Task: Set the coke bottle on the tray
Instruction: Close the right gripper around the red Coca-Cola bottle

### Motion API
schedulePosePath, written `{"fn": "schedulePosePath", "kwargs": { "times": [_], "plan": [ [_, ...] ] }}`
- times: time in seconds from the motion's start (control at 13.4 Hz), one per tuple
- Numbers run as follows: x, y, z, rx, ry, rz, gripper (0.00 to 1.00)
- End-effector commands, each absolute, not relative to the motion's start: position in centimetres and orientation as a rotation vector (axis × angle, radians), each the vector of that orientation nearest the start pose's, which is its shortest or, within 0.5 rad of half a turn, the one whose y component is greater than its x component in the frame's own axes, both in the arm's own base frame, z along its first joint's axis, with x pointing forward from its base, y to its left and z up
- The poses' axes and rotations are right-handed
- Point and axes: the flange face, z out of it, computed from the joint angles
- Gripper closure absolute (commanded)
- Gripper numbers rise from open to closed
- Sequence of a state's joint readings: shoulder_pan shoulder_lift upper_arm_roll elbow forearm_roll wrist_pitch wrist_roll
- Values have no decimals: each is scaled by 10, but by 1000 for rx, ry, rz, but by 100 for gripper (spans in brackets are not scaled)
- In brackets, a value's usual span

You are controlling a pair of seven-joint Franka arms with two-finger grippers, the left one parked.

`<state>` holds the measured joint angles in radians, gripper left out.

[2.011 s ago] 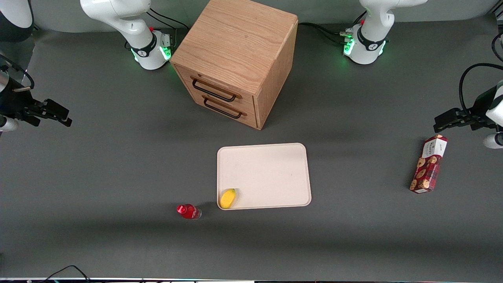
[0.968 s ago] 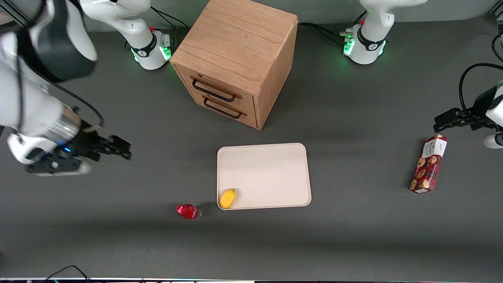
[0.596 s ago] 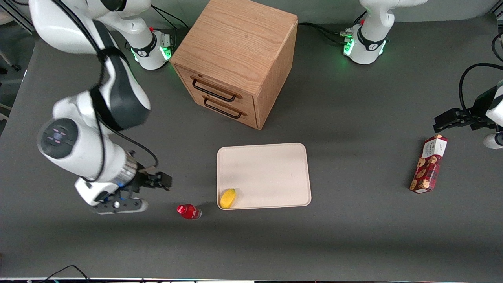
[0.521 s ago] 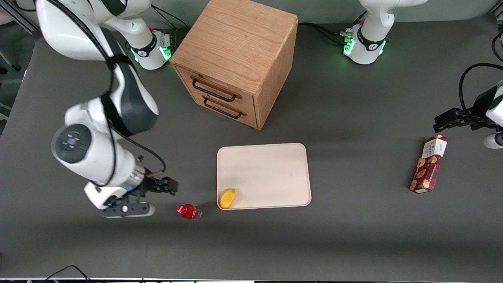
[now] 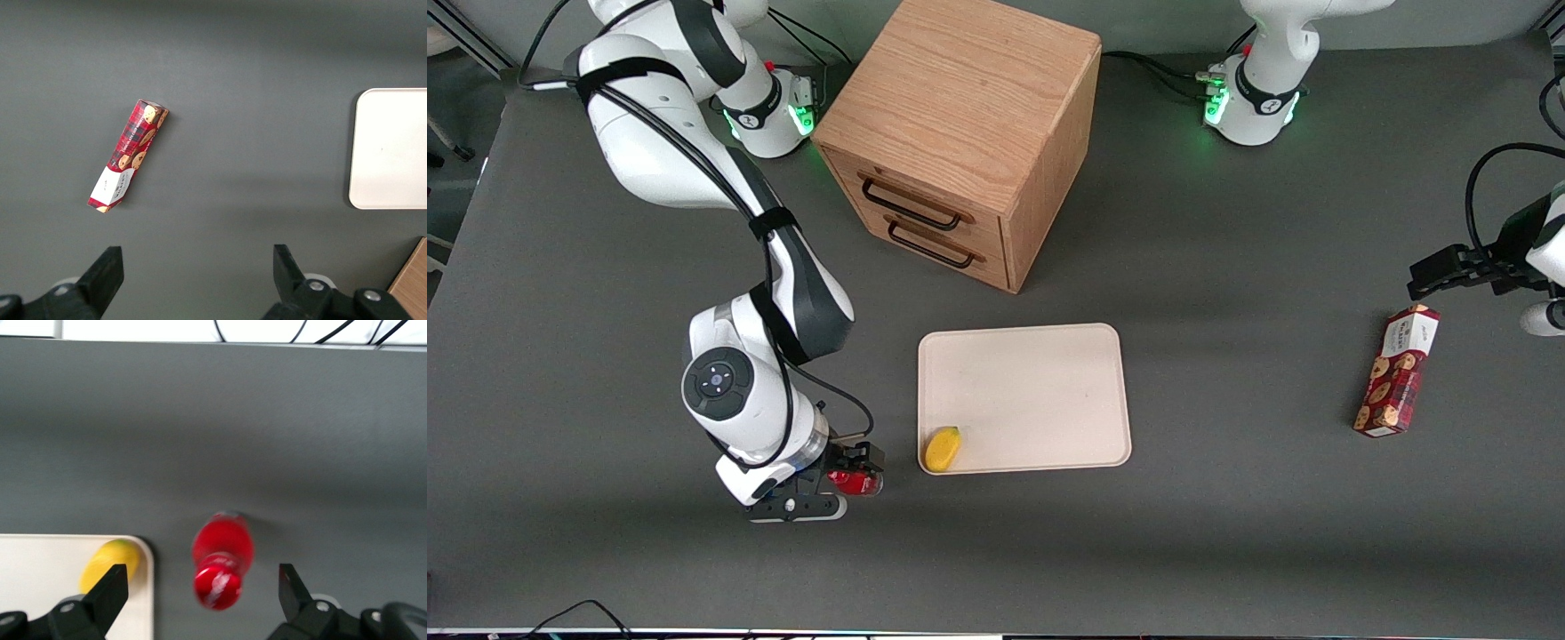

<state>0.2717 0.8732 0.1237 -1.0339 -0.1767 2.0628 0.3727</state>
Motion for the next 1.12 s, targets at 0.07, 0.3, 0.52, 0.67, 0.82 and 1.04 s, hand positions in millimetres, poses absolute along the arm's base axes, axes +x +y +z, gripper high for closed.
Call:
{"fn": "schedulePosePath", "kwargs": {
  "times": [0.07,0.3,0.52,0.67,0.82,1.04],
  "plan": [
    [745,263,324,-3192,-142,-294,0],
    [746,260,313,-3191,-129,-271,0],
    [746,258,311,-3189,-120,-256,33],
    [744,261,313,-3151,-72,-219,90],
    [743,262,314,-3130,-32,-206,100],
    [744,261,319,-3127,-19,-218,100]
  ]
}}
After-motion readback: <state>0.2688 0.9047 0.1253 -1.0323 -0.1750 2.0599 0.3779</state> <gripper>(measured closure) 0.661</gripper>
